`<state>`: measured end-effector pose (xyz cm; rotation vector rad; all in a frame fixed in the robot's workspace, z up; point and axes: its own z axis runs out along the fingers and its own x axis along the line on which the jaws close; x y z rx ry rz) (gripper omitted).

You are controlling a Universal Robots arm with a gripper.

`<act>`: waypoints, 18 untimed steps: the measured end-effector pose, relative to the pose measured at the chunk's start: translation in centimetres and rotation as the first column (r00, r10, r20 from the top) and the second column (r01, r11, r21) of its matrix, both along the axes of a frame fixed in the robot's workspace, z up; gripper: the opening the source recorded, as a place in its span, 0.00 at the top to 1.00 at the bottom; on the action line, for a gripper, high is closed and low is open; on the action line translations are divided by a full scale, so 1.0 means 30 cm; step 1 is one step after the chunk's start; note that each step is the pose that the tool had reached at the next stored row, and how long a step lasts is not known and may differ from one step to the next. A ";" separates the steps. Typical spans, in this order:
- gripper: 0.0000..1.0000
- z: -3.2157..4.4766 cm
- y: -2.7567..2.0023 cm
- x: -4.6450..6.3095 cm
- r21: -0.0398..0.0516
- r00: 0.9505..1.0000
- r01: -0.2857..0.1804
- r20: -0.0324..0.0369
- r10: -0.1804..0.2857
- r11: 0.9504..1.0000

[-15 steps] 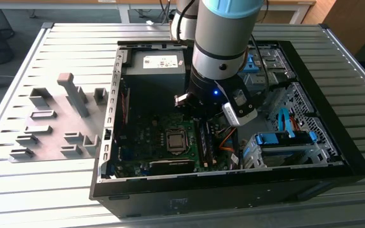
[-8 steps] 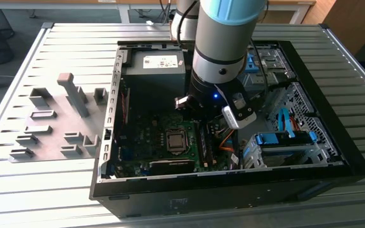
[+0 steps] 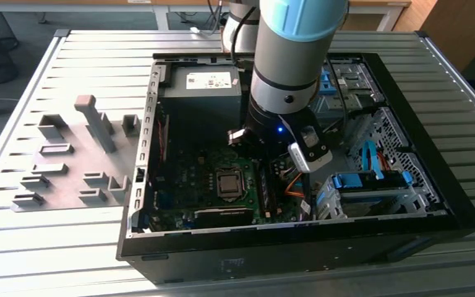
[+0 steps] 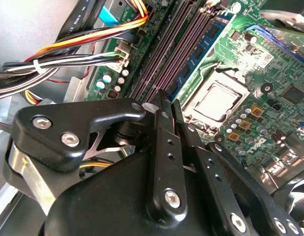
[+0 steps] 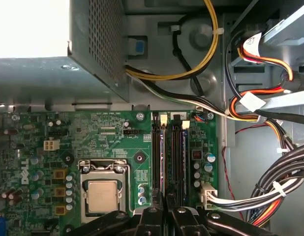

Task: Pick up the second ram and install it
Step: 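Insert the second ram into the second slot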

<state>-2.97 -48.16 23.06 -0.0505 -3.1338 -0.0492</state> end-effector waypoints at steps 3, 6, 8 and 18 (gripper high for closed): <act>0.86 -0.006 0.000 0.000 0.000 1.000 0.001 0.000 -0.001 1.000; 0.86 -0.013 -0.003 0.001 0.000 1.000 0.007 0.000 -0.007 1.000; 0.86 -0.019 -0.002 0.002 0.000 1.000 0.011 0.000 -0.011 1.000; 0.86 -0.031 -0.003 0.003 0.000 1.000 0.011 0.000 -0.011 1.000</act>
